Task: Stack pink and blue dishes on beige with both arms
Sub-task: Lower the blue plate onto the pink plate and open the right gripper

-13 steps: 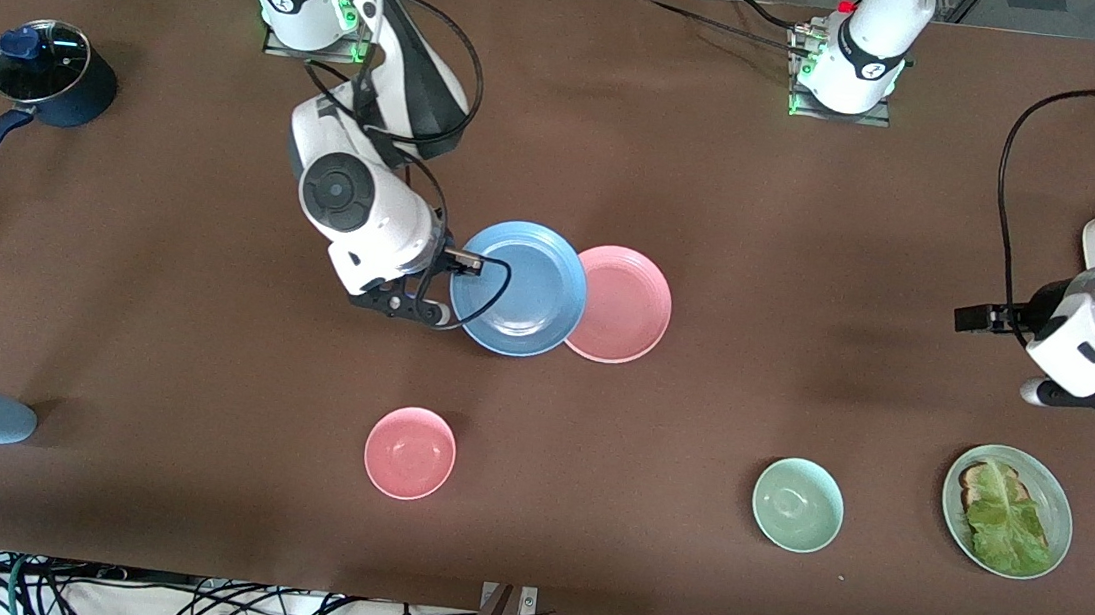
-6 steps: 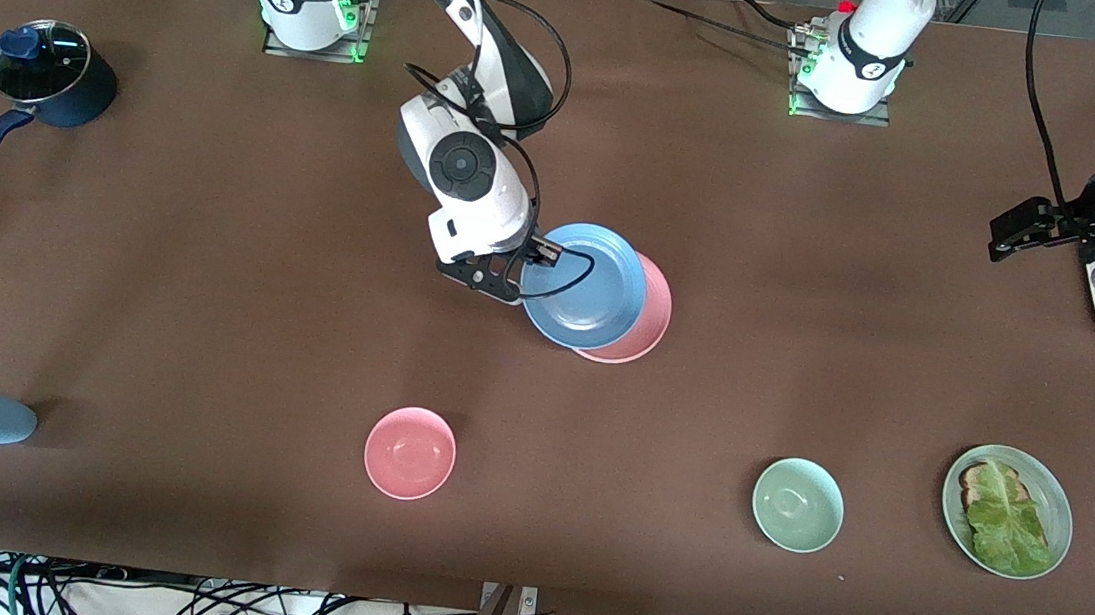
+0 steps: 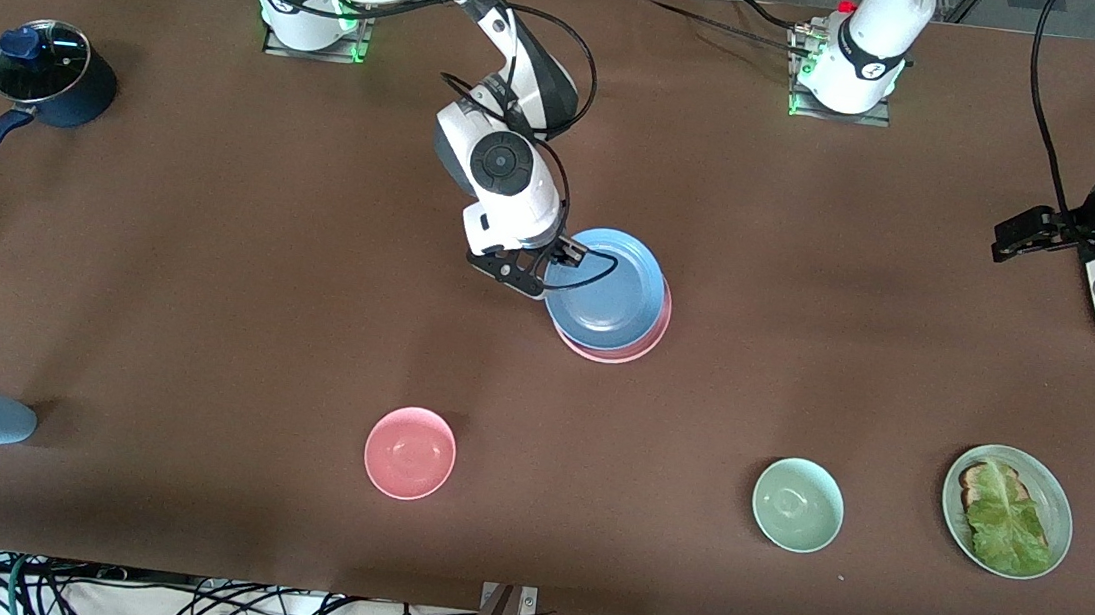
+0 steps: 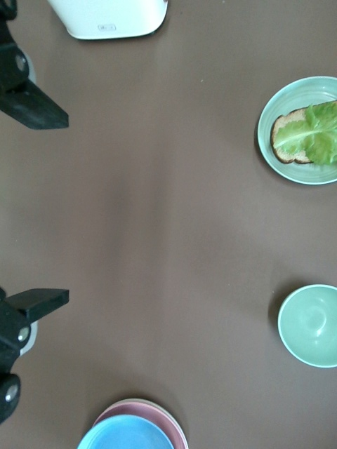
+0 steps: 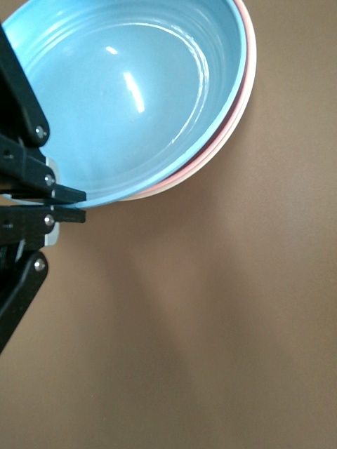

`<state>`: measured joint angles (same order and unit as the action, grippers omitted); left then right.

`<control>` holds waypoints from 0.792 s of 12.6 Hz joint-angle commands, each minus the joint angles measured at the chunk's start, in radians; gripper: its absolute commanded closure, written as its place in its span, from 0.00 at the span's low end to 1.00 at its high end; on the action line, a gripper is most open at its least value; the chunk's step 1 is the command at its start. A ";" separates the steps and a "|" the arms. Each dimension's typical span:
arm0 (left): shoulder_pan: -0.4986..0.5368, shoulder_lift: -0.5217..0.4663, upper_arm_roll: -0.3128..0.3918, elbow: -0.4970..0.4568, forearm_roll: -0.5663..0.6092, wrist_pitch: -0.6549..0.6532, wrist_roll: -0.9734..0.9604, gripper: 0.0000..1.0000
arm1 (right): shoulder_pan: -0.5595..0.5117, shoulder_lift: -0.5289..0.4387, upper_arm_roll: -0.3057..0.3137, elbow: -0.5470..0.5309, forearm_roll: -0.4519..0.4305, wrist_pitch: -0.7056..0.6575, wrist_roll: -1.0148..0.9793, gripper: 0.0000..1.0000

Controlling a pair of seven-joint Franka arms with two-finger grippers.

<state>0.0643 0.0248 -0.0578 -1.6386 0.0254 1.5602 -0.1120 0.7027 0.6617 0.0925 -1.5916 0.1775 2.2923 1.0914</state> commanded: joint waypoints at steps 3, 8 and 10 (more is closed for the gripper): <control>0.023 0.000 0.000 0.009 -0.036 0.001 0.028 0.00 | 0.008 0.005 -0.007 0.012 -0.013 0.019 0.022 1.00; 0.017 0.001 -0.004 0.031 -0.044 0.003 0.025 0.00 | 0.012 0.025 -0.007 0.013 -0.013 0.065 0.042 1.00; 0.011 0.003 -0.004 0.036 -0.044 0.000 0.023 0.00 | 0.012 0.030 -0.007 0.013 -0.013 0.076 0.042 1.00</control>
<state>0.0753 0.0245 -0.0605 -1.6246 0.0090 1.5680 -0.1088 0.7060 0.6824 0.0882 -1.5870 0.1775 2.3470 1.1084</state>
